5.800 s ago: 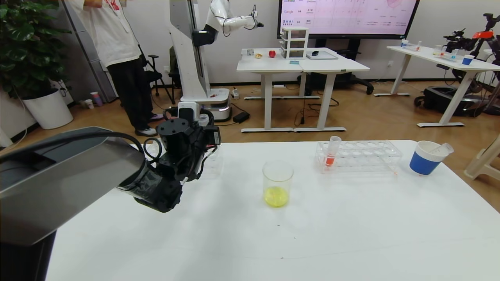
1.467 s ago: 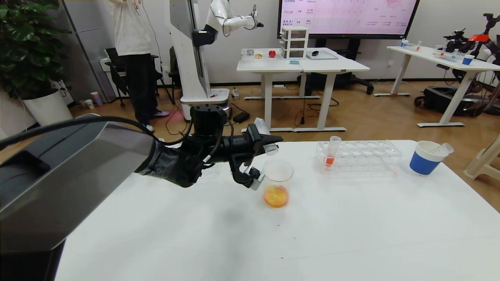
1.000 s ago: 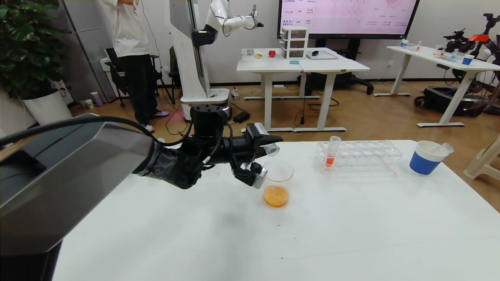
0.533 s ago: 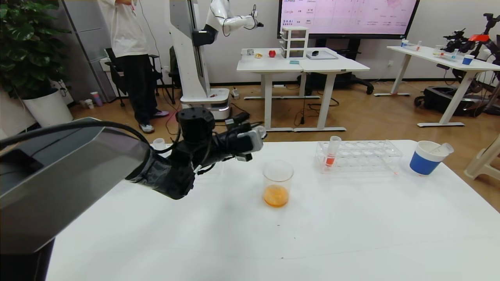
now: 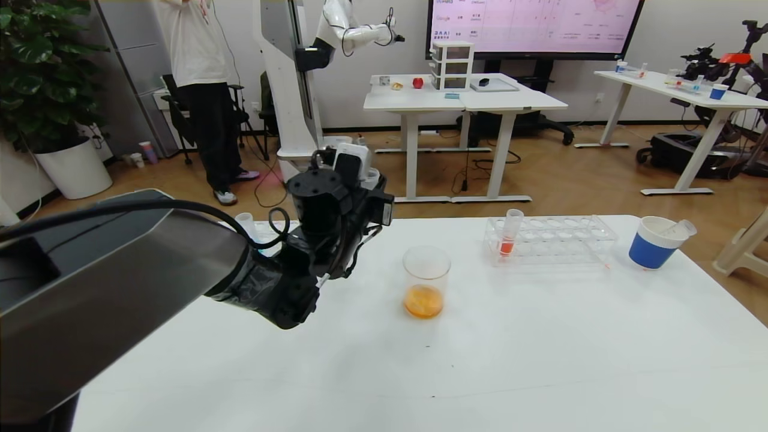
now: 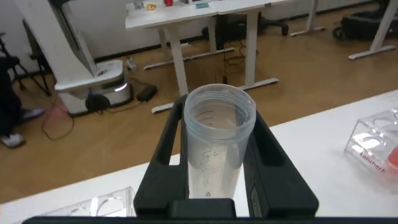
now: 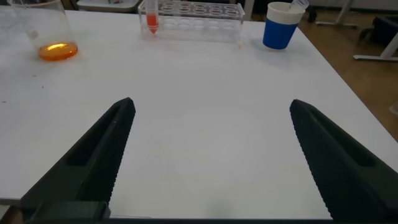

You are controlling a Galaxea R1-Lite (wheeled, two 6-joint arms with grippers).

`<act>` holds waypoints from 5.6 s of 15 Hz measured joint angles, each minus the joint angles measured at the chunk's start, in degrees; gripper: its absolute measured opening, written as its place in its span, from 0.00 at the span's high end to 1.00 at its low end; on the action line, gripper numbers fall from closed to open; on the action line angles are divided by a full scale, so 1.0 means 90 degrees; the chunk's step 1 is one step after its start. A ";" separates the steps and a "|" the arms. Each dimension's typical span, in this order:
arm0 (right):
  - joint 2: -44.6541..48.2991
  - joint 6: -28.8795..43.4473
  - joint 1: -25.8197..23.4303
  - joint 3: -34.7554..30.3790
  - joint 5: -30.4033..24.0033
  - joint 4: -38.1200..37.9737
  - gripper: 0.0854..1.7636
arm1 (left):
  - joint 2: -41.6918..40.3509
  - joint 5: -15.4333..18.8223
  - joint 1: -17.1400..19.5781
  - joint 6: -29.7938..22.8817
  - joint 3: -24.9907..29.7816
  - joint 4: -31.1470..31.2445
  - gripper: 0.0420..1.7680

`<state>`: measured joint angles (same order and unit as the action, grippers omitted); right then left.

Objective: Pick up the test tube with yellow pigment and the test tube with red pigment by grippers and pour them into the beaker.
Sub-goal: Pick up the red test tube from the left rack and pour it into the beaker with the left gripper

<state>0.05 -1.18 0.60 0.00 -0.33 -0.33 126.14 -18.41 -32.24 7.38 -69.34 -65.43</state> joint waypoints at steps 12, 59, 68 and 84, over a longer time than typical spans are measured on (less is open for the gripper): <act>0.0000 -0.0003 0.0000 0.0000 0.0000 0.0000 0.02 | -0.0822 0.0282 0.1550 -0.0771 0.0588 0.0287 0.73; 0.0000 -0.0003 0.0000 0.0000 0.0003 0.0000 0.02 | -0.0102 0.2332 0.5077 -0.1266 0.1785 -0.1248 0.01; 0.0000 -0.0003 0.0000 0.0000 0.0003 0.0000 0.02 | -0.1027 0.1669 0.3329 -0.1238 0.1013 -0.0053 0.01; 0.0000 -0.0003 0.0000 0.0000 0.0003 -0.0003 0.02 | -0.5712 0.1719 0.3323 -0.0498 0.2744 0.1611 0.01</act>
<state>0.05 -1.21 0.60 0.00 -0.30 -0.35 74.73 -2.94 -2.34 2.89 -44.64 -50.93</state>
